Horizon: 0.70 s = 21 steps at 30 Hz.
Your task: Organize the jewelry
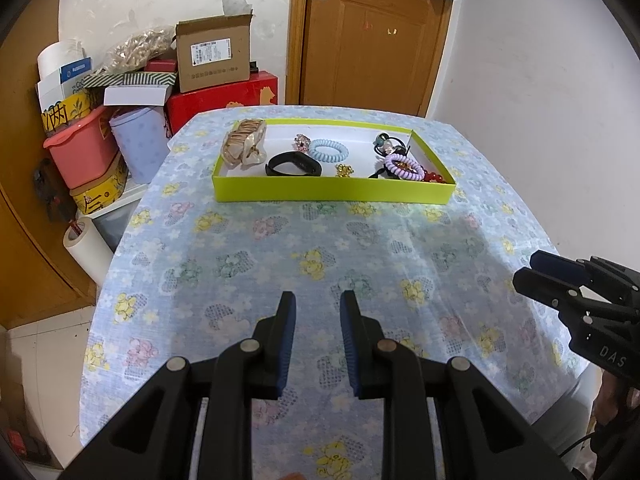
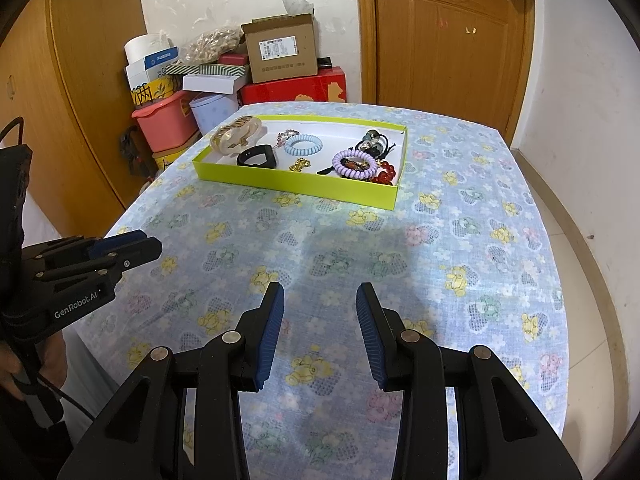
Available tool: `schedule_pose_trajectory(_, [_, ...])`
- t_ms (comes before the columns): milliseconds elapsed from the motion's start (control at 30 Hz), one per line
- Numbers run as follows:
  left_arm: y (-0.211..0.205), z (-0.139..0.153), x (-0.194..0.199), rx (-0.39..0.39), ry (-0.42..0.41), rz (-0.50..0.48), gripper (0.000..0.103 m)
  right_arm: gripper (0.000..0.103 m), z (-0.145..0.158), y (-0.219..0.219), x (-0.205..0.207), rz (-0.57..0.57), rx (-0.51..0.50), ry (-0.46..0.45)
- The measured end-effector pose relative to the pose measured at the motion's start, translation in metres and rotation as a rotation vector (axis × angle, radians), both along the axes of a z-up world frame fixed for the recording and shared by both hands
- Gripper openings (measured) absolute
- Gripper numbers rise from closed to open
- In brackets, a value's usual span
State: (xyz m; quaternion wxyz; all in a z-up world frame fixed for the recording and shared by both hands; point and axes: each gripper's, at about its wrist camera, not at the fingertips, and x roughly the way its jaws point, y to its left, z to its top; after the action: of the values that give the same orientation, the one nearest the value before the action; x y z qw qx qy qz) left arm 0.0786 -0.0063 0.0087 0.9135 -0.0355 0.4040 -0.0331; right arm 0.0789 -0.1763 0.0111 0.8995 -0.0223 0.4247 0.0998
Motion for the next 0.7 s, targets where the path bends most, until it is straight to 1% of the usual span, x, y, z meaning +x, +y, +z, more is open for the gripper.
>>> schedule_pose_trajectory(700, [-0.0032, -0.0016, -0.0012, 0.013, 0.001, -0.003, 0.024, 0.039, -0.0021, 0.0002, 0.0000, 0.000, -0.001, 0.006])
